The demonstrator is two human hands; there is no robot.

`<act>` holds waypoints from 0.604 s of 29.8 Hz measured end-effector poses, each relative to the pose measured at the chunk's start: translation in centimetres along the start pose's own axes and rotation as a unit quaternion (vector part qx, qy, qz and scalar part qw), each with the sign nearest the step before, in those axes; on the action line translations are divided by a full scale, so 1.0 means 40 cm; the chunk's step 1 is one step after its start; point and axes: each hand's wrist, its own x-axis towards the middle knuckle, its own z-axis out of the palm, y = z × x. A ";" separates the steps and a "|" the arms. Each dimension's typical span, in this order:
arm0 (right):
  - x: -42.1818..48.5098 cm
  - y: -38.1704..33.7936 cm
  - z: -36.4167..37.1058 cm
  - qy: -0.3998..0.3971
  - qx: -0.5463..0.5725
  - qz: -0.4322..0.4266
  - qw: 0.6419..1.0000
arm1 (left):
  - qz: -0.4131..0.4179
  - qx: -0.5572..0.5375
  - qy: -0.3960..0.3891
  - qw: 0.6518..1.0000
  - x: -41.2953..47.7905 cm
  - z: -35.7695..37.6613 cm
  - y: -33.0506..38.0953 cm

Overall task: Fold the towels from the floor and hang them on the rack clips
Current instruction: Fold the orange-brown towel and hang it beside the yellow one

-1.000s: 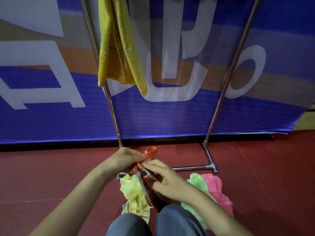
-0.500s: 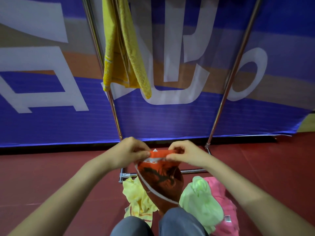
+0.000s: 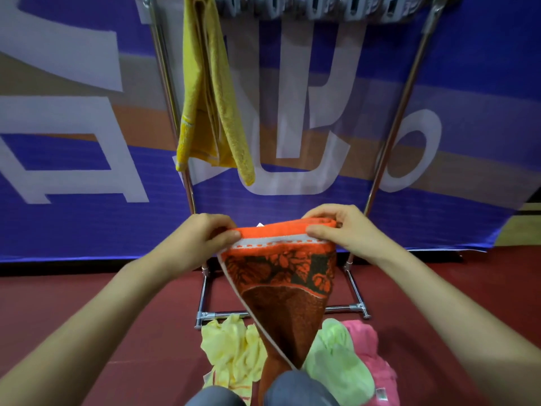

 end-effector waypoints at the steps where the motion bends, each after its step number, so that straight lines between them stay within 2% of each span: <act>1: -0.004 0.003 -0.004 -0.013 0.010 0.008 1.000 | 0.001 -0.002 0.012 1.000 -0.002 -0.002 0.000; 3: -0.012 0.007 -0.008 -0.017 0.010 0.021 1.000 | 0.009 0.005 0.048 0.999 -0.009 -0.003 0.005; 5: -0.012 -0.002 -0.013 0.020 -0.017 0.014 1.000 | 0.025 0.030 0.085 0.996 -0.009 -0.011 0.023; 9: 0.024 -0.114 -0.055 0.155 0.001 -0.107 0.982 | 0.110 0.054 0.231 0.965 0.013 -0.105 0.108; 11: 0.039 -0.178 -0.079 0.187 0.018 -0.156 0.970 | 0.132 0.038 0.289 0.947 0.019 -0.163 0.142; 13: 0.050 -0.193 -0.077 0.185 -0.028 -0.155 0.970 | 0.128 0.053 0.281 0.950 0.020 -0.177 0.140; 15: 0.053 -0.169 -0.063 0.150 -0.084 -0.121 0.978 | 0.097 0.081 0.230 0.965 0.020 -0.152 0.113; 18: 0.042 -0.167 -0.055 0.137 -0.105 -0.131 0.976 | 0.084 0.057 0.217 0.971 -0.003 -0.137 0.094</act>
